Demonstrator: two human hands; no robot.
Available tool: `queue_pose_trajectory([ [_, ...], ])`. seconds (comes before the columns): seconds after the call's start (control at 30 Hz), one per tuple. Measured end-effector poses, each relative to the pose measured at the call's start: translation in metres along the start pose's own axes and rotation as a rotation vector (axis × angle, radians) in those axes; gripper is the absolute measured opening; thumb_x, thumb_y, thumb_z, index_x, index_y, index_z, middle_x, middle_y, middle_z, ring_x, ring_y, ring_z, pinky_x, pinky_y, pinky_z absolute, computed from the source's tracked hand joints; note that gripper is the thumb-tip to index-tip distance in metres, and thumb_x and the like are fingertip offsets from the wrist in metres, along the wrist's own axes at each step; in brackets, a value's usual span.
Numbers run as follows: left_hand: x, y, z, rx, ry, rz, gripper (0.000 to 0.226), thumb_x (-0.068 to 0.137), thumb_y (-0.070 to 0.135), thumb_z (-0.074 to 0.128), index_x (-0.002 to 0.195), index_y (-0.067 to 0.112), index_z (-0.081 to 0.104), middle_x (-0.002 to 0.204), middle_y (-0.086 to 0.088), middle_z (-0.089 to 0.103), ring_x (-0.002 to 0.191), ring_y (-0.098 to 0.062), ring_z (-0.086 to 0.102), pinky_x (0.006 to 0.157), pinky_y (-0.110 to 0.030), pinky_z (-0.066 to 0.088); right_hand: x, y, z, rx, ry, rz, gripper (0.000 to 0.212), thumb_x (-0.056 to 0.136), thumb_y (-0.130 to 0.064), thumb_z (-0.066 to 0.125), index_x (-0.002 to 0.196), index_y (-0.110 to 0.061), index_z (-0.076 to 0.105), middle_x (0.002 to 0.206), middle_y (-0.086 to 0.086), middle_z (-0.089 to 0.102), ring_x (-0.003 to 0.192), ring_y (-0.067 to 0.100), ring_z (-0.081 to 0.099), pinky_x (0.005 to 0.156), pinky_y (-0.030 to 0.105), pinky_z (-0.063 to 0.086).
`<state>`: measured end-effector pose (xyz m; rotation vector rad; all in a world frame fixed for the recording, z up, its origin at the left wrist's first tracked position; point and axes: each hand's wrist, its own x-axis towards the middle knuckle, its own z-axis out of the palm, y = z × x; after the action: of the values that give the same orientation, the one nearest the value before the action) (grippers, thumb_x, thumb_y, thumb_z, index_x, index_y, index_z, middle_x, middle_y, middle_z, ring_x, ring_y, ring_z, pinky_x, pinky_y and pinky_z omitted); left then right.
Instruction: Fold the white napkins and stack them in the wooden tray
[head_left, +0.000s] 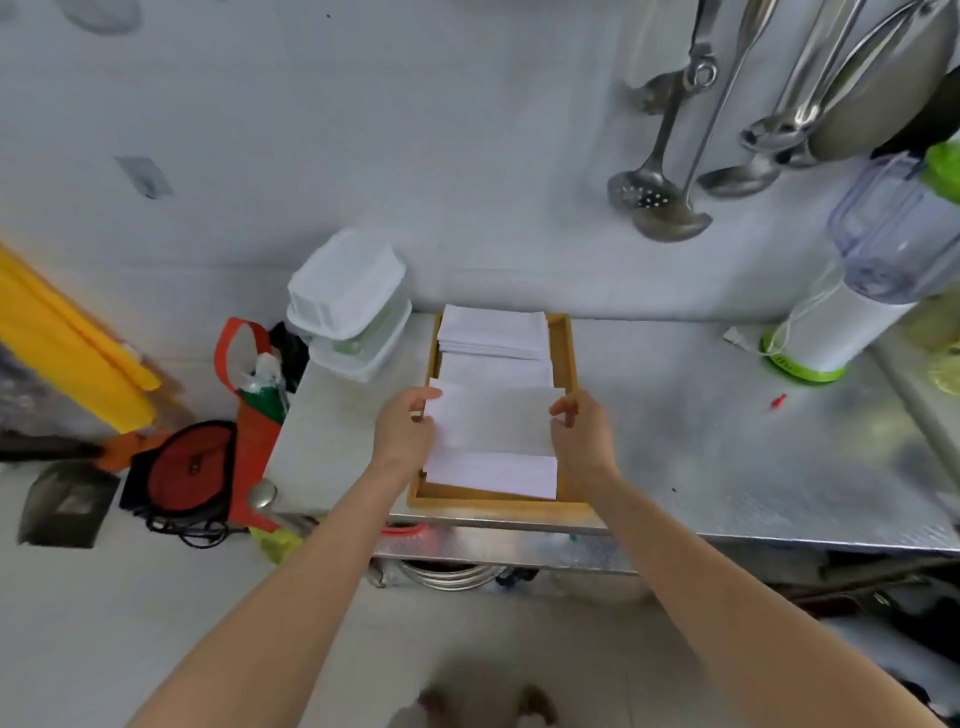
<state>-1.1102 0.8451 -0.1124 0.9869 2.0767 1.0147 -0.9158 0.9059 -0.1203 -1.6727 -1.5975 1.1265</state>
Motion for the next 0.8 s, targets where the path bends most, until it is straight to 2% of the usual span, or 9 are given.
queue_pose_trajectory([
  [0.07,0.031,0.004,0.003,-0.005,-0.023,0.002,0.044,0.088,-0.011,0.045,0.120,0.014,0.061,0.125,-0.007,0.056,0.101,-0.013,0.051,0.081,-0.024,0.042,0.024,-0.006,0.005,-0.024,0.004,-0.023,0.023,0.087,0.006,0.046,0.100,-0.009,0.055,0.080,-0.002,0.050,0.065,0.007,0.047,0.049,0.011,0.040],
  [0.13,0.060,0.006,0.007,-0.002,-0.062,0.010,0.044,0.088,-0.009,0.047,0.124,0.015,0.058,0.127,-0.006,0.055,0.101,-0.015,0.052,0.080,-0.025,0.045,0.048,-0.011,0.012,-0.055,0.018,-0.040,0.026,0.086,0.006,0.045,0.102,-0.011,0.055,0.082,-0.003,0.050,0.067,0.011,0.051,0.055,0.021,0.046],
  [0.2,0.081,0.008,0.011,0.021,-0.122,0.013,0.046,0.088,-0.006,0.049,0.129,0.014,0.055,0.129,-0.006,0.053,0.107,-0.018,0.053,0.089,-0.032,0.049,0.062,-0.014,0.020,-0.064,0.044,0.003,0.028,0.086,0.006,0.044,0.104,-0.012,0.055,0.082,-0.004,0.051,0.068,0.017,0.054,0.061,0.035,0.053],
  [0.23,0.090,0.009,0.012,0.031,-0.146,0.024,0.047,0.088,-0.005,0.050,0.131,0.014,0.053,0.130,-0.006,0.052,0.110,-0.021,0.054,0.094,-0.036,0.049,0.069,-0.015,0.025,-0.077,0.063,0.014,0.030,0.085,0.007,0.044,0.106,-0.011,0.056,0.083,-0.003,0.052,0.069,0.016,0.054,0.062,0.036,0.054],
  [0.33,0.118,0.012,0.017,0.062,-0.221,0.054,0.050,0.087,-0.001,0.053,0.135,0.013,0.049,0.134,-0.007,0.051,0.115,-0.026,0.054,0.098,-0.037,0.047,0.090,-0.018,0.035,-0.123,0.088,0.045,0.034,0.086,0.007,0.043,0.112,-0.011,0.056,0.093,-0.001,0.053,0.076,0.015,0.054,0.064,0.026,0.048],
  [0.53,0.137,-0.002,0.022,0.217,-0.347,0.106,0.053,0.091,0.009,0.059,0.141,0.010,0.040,0.139,-0.007,0.045,0.124,-0.020,0.045,0.093,-0.018,0.032,0.108,-0.010,0.051,-0.273,0.029,0.072,0.037,0.085,0.009,0.042,0.116,-0.008,0.052,0.118,0.007,0.045,0.088,0.019,0.047,0.070,0.029,0.047],
  [0.67,0.137,-0.011,0.027,0.277,-0.320,0.129,0.052,0.092,0.013,0.061,0.140,0.011,0.041,0.135,-0.006,0.038,0.112,-0.011,0.043,0.087,-0.008,0.027,0.117,0.003,0.050,-0.380,-0.036,0.058,0.033,0.086,0.007,0.046,0.115,-0.008,0.053,0.126,0.007,0.041,0.090,0.019,0.047,0.075,0.022,0.042],
  [0.73,0.136,-0.014,0.029,0.323,-0.293,0.147,0.052,0.091,0.016,0.061,0.140,0.012,0.041,0.137,-0.005,0.036,0.119,-0.014,0.041,0.094,-0.014,0.030,0.119,0.009,0.050,-0.419,-0.047,0.037,0.030,0.089,0.002,0.050,0.117,-0.009,0.053,0.129,0.007,0.041,0.102,0.022,0.049,0.085,0.024,0.042],
  [0.8,0.136,-0.016,0.030,0.360,-0.279,0.170,0.052,0.092,0.019,0.059,0.140,0.013,0.040,0.140,-0.004,0.036,0.125,-0.019,0.040,0.103,-0.025,0.034,0.119,0.010,0.050,-0.404,-0.039,0.034,0.029,0.092,-0.006,0.051,0.121,-0.010,0.051,0.131,0.007,0.042,0.102,0.021,0.049,0.085,0.026,0.042],
])
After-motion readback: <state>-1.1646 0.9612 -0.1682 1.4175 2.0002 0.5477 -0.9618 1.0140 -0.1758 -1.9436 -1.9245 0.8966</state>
